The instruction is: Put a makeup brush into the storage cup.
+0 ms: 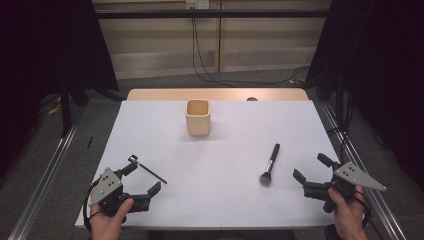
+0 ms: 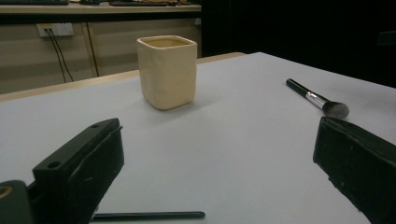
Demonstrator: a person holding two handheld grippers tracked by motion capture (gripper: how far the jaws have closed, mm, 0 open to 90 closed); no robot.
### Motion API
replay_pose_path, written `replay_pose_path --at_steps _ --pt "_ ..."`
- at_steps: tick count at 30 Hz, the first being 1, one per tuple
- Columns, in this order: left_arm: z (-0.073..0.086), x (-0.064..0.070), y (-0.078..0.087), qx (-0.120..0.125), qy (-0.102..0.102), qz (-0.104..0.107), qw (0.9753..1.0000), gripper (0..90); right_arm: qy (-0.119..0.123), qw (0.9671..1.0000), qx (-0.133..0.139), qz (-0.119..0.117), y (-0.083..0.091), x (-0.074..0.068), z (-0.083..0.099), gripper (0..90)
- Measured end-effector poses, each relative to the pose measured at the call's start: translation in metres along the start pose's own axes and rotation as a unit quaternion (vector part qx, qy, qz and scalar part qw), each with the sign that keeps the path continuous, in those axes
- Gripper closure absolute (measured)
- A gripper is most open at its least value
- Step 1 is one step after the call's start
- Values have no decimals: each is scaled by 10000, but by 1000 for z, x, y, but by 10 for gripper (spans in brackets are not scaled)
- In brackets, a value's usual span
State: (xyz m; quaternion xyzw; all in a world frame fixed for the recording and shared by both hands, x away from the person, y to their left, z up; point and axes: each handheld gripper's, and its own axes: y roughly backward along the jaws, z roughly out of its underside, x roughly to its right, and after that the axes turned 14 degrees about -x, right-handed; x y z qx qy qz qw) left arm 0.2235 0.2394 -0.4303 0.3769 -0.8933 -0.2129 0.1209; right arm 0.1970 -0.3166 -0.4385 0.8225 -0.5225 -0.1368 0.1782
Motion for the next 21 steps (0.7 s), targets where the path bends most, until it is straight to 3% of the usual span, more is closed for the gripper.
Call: replay_pose_path --at_steps 11,21 --pt "0 -5 -1 27 160 10 9999 19 62 9999 -58 -107 -4 -2 0 0" --pt "-4 -14 -7 -8 135 37 9999 25 16 9998 -74 -172 -7 -3 -2 0"
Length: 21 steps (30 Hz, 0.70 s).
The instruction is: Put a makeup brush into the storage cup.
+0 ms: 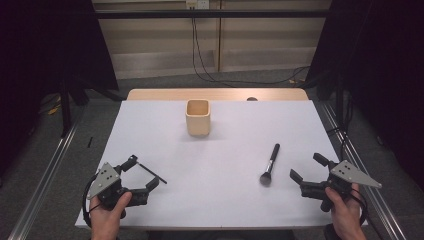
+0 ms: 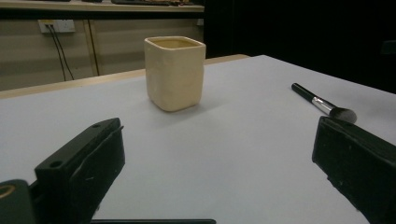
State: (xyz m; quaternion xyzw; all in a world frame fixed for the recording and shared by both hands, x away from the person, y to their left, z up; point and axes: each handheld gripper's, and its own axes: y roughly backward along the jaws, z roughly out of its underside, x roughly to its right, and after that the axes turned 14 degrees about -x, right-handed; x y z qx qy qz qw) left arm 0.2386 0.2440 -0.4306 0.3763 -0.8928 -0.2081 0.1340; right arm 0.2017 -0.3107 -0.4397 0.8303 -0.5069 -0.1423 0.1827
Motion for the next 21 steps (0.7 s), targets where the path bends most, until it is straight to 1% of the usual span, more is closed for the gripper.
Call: replay_pose_path --at_steps 1,4,5,7,11,13,15,16,18,19,21 --pt "-1 -1 0 -30 -23 33 10000 25 51 10000 -11 -16 0 0 0 0" --pt "-2 -2 0 -24 0 61 10000 25 45 10000 -9 -13 -2 -2 -1 0" --pt "-4 -3 0 -14 -41 47 10000 25 30 10000 -21 -30 -3 -2 -1 0" --pt "-6 -4 2 12 -5 38 10000 25 25 10000 -30 -32 -4 -2 -2 0" --pt "-12 -8 2 2 -8 0 10000 25 55 10000 -38 -24 -5 -2 -2 0" --pt "-16 -7 1 9 4 26 10000 25 51 10000 -44 -40 -5 -2 -2 0" --pt "-20 -6 1 -23 -141 37 9999 25 52 10000 -50 -46 -5 -2 -2 0" --pt "-22 -5 1 -37 -184 28 9998 25 42 10000 -53 -48 -5 -2 -2 0" --pt "-25 -6 0 -42 -244 85 9997 25 16 10000 -48 -43 -5 -3 -2 0" --pt "-27 -8 -1 -58 -310 96 9995 25 6 10000 -53 -37 -6 -3 -2 0" --pt "-29 -10 -3 -88 -317 62 9994 25 34 10000 -70 -45 -6 -3 -2 0"
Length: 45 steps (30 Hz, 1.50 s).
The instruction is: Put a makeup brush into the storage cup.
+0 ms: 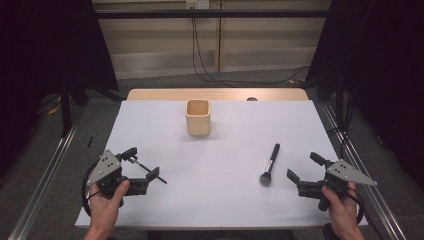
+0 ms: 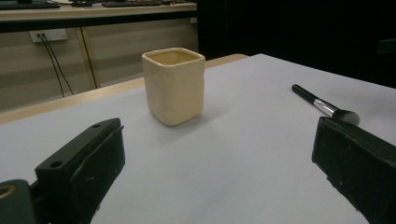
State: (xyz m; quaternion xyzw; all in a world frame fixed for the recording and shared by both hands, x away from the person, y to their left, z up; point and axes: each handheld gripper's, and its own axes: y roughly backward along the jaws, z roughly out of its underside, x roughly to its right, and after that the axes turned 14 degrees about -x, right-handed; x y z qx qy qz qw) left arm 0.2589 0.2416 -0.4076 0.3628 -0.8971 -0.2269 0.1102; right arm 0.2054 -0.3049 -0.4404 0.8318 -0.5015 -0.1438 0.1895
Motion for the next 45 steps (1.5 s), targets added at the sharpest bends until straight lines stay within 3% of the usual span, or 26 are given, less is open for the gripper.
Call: replay_pose_path --at_steps 6,12,17,20,23,32,37,40,45 --pt "-4 -12 -4 -47 -70 69 9999 25 31 9999 -84 -44 -1 1 0 0" --pt "-7 -20 -7 -100 60 -9 9999 27 -17 9999 -96 -89 0 0 1 0" --pt "-13 -26 -10 -150 61 6 9999 30 41 9999 -110 -118 0 1 1 1" --pt "-15 -25 -9 -144 74 133 9998 31 9 9998 -128 -127 -1 0 0 0" --pt "-16 -25 -11 -114 36 58 9999 36 27 9998 -120 -129 0 0 0 0" --pt "-24 -39 -19 -528 -114 21 9985 35 -9 9998 -146 -132 -1 1 0 0" --pt "-26 -43 -27 -870 -193 108 9960 31 5 9998 -163 -140 -2 0 0 0" --pt "-26 -45 -33 -1234 -270 199 9918 41 -4 9998 -172 -133 -2 1 0 0" --pt "-32 -45 -42 -1539 -425 290 9867 42 -3 9997 -202 -132 -2 2 0 0"
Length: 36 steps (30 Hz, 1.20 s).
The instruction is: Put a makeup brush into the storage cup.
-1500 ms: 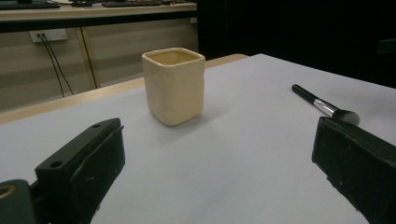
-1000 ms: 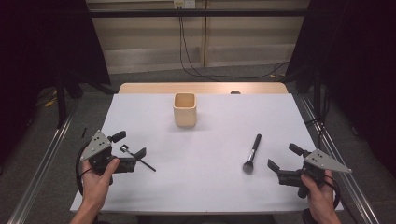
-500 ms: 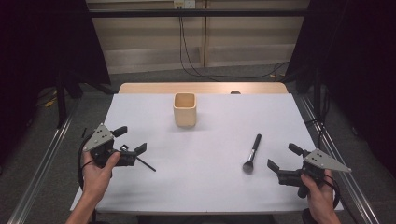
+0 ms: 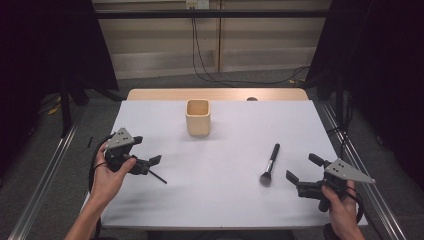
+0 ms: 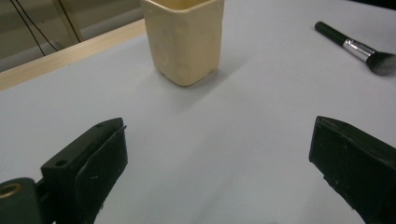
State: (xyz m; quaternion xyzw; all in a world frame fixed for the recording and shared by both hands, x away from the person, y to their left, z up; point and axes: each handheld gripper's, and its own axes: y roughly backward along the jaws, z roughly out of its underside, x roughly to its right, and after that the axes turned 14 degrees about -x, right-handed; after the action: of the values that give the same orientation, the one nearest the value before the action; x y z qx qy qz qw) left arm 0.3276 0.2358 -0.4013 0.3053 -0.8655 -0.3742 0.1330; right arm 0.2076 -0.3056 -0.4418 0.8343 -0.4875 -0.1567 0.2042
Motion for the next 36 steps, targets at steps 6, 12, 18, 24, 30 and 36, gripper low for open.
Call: replay_pose_path --at_steps 6,12,18,24,30,36 --pt "-7 -5 -5 -499 -233 47 9985 42 28 10000 -21 9 0 0 0 0" --pt "-8 -12 -10 -946 -358 140 9948 42 10 10000 -35 7 0 0 0 0" --pt "-11 -16 -18 -1469 -500 200 9877 52 12 10000 -57 -8 -1 0 0 0" --pt "-12 -21 -21 -1836 -580 321 9808 42 10 10000 -65 -4 -1 0 0 0" --pt "-14 -29 -28 -2078 -482 297 9765 36 10 9999 -129 -23 -3 0 0 0" --pt "-12 -37 -35 -2617 -899 391 9602 50 12 9999 -144 -12 -4 0 1 0"
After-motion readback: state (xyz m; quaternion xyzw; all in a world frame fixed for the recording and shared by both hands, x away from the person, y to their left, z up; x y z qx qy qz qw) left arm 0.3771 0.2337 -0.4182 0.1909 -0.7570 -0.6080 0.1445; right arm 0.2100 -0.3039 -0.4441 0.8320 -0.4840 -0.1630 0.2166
